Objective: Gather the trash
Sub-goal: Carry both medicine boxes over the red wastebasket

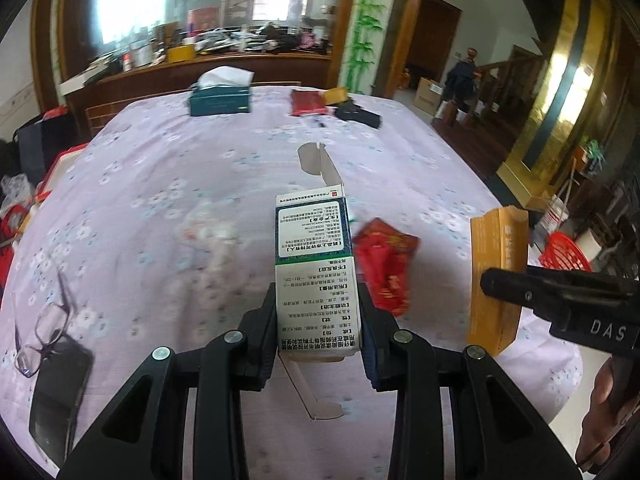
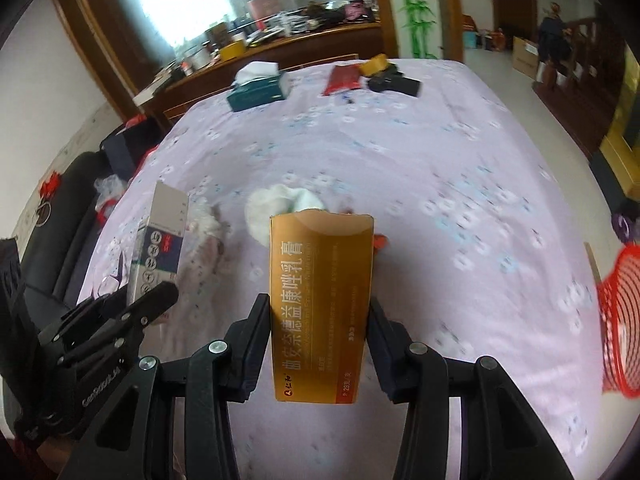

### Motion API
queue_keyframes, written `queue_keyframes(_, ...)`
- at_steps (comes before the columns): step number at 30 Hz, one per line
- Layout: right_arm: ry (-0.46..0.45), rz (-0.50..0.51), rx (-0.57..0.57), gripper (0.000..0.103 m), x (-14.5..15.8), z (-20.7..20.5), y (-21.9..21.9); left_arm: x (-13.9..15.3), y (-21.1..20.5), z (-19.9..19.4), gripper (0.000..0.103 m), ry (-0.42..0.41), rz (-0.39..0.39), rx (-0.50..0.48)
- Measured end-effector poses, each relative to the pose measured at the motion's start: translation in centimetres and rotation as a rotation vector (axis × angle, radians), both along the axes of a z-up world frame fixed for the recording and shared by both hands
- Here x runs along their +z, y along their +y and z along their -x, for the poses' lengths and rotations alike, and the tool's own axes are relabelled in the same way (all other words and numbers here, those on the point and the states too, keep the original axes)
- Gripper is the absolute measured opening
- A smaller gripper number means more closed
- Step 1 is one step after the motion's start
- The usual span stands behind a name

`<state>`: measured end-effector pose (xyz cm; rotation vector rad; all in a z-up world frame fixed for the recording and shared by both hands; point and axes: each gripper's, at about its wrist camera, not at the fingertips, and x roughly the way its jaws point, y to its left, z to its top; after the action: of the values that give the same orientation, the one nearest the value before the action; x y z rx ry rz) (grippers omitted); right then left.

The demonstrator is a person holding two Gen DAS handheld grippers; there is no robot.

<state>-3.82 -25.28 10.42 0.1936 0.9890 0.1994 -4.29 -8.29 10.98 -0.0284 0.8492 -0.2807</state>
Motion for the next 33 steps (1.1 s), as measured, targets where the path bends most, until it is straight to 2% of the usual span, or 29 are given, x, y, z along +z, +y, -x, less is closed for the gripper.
queue_keyframes(17,-0.047,-0.055,-0.203,0.050,1.6,5.6,-11.2,1.6,-11.7,1.5,0.033,-0.050,-0.074,-0.214)
queue_keyframes(33,-0.073,-0.073,-0.321,0.050,2.6,8.0,-16.5,2.0,-16.9,1.7,0.033,-0.068,-0.094,-0.312)
